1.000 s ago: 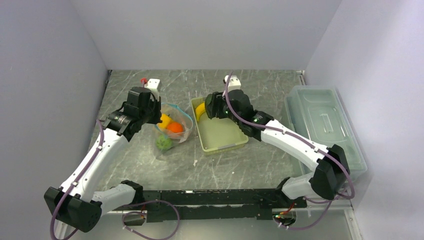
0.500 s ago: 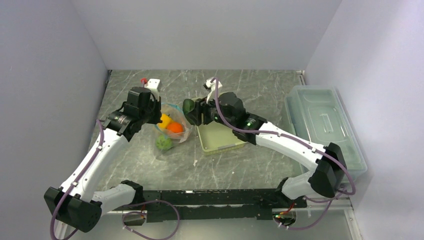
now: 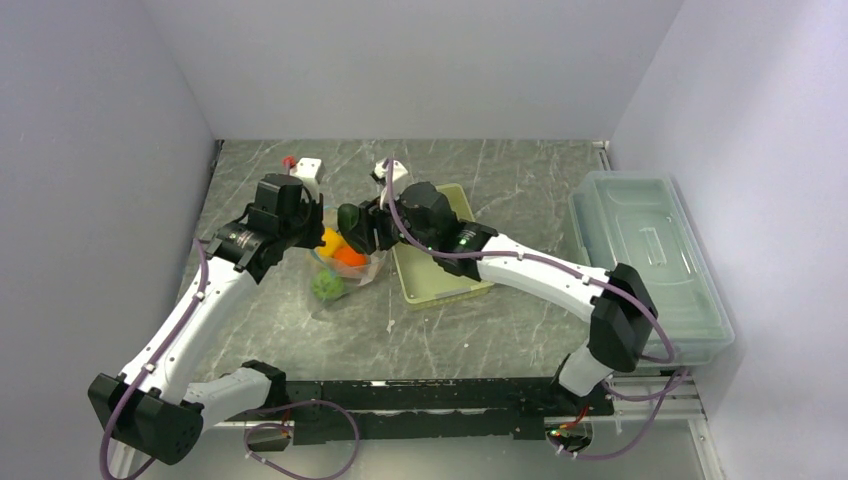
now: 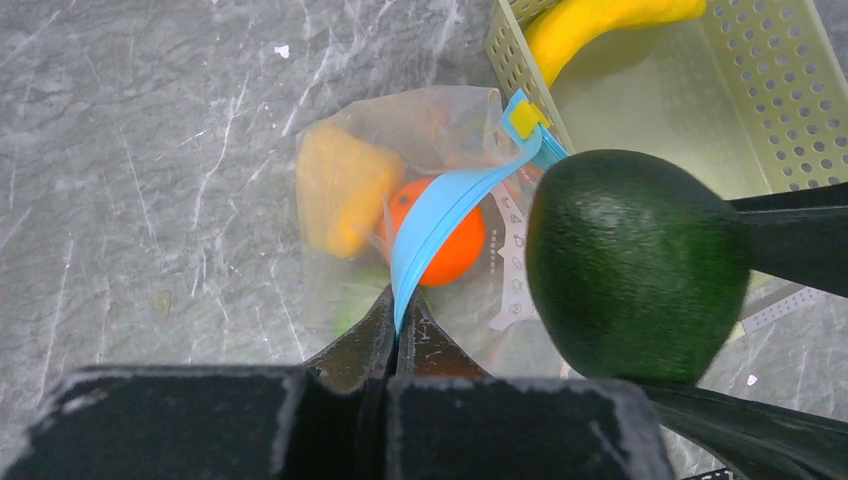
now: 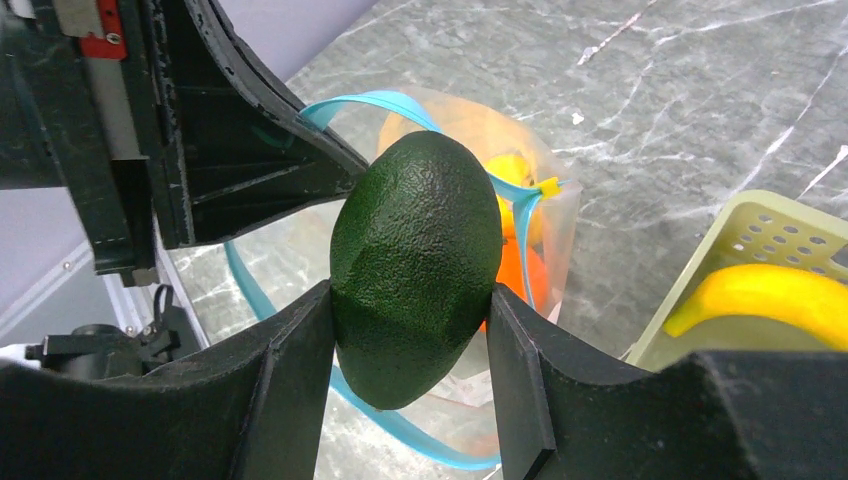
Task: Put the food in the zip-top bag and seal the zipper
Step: Place the fake fruit in the zipper food storage bag, then pick up the fake fruit from the bin.
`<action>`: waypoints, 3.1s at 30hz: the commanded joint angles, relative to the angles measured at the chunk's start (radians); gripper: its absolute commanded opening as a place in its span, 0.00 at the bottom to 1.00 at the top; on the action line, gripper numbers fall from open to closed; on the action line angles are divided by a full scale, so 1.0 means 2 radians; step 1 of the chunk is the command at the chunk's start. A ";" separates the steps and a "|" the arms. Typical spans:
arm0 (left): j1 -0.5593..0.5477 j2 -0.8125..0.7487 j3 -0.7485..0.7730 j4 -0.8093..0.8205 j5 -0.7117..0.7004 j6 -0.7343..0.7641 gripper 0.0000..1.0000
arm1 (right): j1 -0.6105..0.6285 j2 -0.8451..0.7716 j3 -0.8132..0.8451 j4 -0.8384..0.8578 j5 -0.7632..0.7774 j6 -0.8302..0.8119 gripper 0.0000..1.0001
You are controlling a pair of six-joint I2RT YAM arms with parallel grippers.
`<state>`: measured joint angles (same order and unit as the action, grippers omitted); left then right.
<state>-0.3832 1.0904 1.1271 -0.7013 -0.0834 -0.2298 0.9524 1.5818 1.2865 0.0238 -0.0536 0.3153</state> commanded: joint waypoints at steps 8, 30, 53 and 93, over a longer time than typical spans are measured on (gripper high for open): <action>-0.005 -0.003 0.000 0.004 0.006 0.007 0.00 | 0.007 0.044 0.042 0.016 -0.010 -0.015 0.00; -0.006 -0.004 0.001 0.003 0.002 0.008 0.00 | 0.034 0.106 0.051 0.010 -0.043 0.006 0.29; -0.006 -0.005 0.000 0.004 0.001 0.007 0.00 | 0.038 0.067 0.028 -0.006 -0.003 -0.008 0.80; -0.007 -0.003 0.000 0.003 0.001 0.007 0.00 | -0.067 0.001 0.007 -0.128 0.264 0.090 0.89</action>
<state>-0.3923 1.0904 1.1271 -0.7155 -0.0837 -0.2298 0.8433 1.5379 1.2316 -0.2073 0.4618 0.3977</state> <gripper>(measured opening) 0.012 0.882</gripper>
